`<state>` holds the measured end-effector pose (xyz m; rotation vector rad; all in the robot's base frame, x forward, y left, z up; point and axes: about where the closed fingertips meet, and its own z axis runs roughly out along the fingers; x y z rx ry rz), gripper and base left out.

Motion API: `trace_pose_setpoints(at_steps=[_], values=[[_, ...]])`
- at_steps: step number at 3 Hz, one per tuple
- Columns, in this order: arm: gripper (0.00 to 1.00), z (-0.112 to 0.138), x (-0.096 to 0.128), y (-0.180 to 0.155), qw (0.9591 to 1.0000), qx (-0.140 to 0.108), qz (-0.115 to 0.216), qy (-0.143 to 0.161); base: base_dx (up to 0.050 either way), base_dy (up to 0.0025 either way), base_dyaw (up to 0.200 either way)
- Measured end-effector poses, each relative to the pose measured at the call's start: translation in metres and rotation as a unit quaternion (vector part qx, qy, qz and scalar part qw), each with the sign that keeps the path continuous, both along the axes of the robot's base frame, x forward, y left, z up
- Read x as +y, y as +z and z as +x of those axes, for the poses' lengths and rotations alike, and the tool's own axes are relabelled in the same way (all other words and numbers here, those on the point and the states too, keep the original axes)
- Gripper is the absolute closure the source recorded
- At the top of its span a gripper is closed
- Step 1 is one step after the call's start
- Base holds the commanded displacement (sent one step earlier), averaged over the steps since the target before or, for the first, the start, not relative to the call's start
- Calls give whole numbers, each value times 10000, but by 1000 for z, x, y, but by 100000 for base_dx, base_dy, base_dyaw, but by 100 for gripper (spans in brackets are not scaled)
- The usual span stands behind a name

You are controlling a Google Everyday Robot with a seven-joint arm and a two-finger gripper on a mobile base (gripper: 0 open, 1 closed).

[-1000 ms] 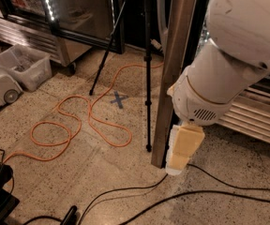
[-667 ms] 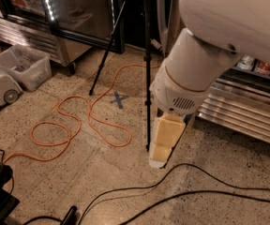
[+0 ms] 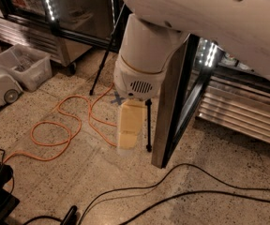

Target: Close left fridge door

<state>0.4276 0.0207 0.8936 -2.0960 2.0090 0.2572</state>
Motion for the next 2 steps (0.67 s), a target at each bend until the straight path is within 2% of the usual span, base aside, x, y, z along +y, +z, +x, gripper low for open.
trace_pose_setpoints(at_steps=[1,2], values=[[0,0,0,0,10000,0,1,0,0,0,0],[0,10,-13,2,9984,183,516,-162,0,0,0]])
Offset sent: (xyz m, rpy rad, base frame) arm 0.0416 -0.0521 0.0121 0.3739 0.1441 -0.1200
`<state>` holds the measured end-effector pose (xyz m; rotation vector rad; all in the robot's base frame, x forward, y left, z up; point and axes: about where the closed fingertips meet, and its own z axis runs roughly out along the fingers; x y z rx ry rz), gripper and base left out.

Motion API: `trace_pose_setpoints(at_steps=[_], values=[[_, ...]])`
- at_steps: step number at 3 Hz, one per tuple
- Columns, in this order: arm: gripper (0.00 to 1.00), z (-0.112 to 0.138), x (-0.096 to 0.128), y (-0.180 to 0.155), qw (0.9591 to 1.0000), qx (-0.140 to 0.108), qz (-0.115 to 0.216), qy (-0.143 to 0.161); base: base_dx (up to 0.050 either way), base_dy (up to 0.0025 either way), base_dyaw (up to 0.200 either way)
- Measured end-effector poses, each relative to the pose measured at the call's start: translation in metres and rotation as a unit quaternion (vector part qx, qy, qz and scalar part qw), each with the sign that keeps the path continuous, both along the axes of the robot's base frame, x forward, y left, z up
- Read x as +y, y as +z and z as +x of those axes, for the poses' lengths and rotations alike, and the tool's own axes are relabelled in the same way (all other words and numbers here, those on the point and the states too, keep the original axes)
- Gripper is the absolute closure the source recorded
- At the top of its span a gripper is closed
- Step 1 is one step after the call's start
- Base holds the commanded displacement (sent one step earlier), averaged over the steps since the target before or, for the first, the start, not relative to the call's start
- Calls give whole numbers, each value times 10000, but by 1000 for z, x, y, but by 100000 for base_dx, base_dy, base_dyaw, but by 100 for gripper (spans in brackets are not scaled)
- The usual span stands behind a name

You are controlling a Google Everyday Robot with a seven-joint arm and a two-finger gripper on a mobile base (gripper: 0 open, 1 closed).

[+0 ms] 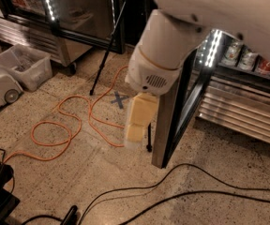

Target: Close left fridge door

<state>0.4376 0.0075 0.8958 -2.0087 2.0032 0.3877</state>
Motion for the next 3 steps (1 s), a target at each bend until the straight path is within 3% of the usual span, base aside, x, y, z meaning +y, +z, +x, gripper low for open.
trace_pose_setpoints(at_steps=[1,2,3], values=[[0,-7,6,4,9996,136,233,25,0,0,0],[0,-7,6,4,9996,136,233,24,0,0,0],[0,-1,2,3,9993,90,-11,-376,0,0,0]])
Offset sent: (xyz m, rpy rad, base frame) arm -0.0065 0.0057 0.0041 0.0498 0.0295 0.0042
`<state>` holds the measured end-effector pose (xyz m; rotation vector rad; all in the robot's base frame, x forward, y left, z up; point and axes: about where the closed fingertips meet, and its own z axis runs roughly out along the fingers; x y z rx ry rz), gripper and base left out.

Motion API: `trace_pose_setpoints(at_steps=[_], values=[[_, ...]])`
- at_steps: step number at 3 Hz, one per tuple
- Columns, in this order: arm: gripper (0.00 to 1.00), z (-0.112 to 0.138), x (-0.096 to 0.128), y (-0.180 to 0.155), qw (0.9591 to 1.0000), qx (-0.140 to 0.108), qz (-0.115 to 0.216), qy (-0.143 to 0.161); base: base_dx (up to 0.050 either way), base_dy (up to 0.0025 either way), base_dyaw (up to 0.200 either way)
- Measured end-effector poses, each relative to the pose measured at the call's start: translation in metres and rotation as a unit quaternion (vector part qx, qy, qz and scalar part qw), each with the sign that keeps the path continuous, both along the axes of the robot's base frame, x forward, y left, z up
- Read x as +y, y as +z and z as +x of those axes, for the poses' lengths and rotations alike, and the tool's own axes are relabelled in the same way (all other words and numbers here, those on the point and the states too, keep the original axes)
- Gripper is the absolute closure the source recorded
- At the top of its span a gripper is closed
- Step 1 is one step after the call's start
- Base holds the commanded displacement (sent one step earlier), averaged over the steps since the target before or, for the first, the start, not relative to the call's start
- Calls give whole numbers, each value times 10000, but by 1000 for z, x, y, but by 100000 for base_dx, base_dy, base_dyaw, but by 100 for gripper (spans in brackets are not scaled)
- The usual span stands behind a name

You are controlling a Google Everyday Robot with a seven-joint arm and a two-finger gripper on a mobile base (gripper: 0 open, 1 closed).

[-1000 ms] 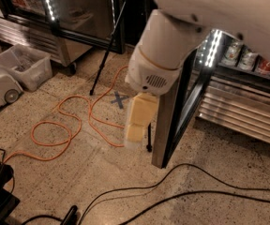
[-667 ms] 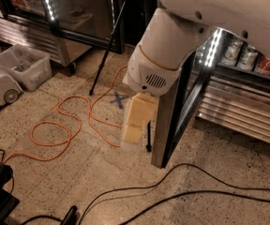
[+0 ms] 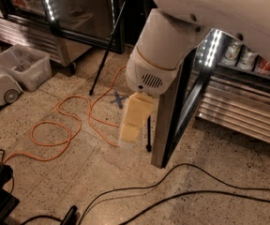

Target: Close left fridge door

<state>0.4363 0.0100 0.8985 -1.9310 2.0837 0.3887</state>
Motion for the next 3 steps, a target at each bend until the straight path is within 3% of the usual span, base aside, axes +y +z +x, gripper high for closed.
trace_pose_setpoints(at_steps=[1,2,3], values=[[0,12,-11,1,9954,-256,-354,-850,0,0,0],[0,18,-14,1,9896,-355,-465,-1317,0,0,0],[0,18,-14,1,9896,-355,-465,-1317,0,0,0]])
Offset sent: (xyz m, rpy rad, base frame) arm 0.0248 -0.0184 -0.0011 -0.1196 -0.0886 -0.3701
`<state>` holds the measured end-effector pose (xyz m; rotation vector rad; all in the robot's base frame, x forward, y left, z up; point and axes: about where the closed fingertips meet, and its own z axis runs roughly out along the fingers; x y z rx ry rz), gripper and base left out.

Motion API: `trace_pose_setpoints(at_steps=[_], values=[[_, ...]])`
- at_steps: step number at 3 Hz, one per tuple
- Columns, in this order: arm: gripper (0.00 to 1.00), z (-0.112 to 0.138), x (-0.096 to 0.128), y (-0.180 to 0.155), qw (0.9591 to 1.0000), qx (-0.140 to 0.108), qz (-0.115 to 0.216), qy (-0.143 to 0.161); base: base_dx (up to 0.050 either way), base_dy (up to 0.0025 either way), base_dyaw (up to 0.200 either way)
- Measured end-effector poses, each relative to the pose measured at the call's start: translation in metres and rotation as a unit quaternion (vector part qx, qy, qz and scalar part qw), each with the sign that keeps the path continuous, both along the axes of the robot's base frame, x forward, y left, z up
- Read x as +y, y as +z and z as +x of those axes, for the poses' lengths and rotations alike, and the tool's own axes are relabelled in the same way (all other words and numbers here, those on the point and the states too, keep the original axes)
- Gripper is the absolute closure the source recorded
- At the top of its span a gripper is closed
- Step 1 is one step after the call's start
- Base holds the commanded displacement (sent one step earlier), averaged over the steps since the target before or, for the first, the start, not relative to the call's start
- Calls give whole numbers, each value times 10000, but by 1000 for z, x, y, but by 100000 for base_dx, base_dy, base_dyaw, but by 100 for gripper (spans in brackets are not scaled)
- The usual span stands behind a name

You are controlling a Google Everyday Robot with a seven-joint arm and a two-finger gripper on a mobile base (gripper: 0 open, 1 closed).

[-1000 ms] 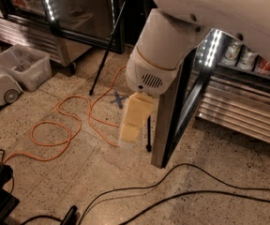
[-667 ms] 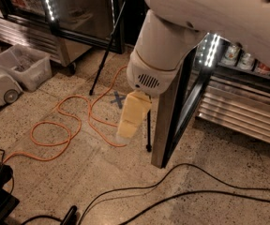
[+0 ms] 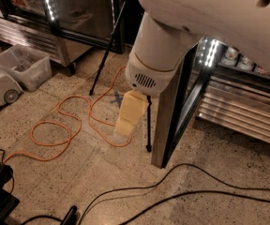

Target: Close left fridge door

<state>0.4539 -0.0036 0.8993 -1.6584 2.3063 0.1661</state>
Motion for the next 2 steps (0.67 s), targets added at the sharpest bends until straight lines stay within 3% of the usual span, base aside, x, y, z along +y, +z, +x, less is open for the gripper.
trace_pose_setpoints(at_steps=[1,2], values=[[0,9,-4,3,9999,21,5,-101,0,0,0],[0,40,-18,14,9989,84,-113,-441,0,0,0]])
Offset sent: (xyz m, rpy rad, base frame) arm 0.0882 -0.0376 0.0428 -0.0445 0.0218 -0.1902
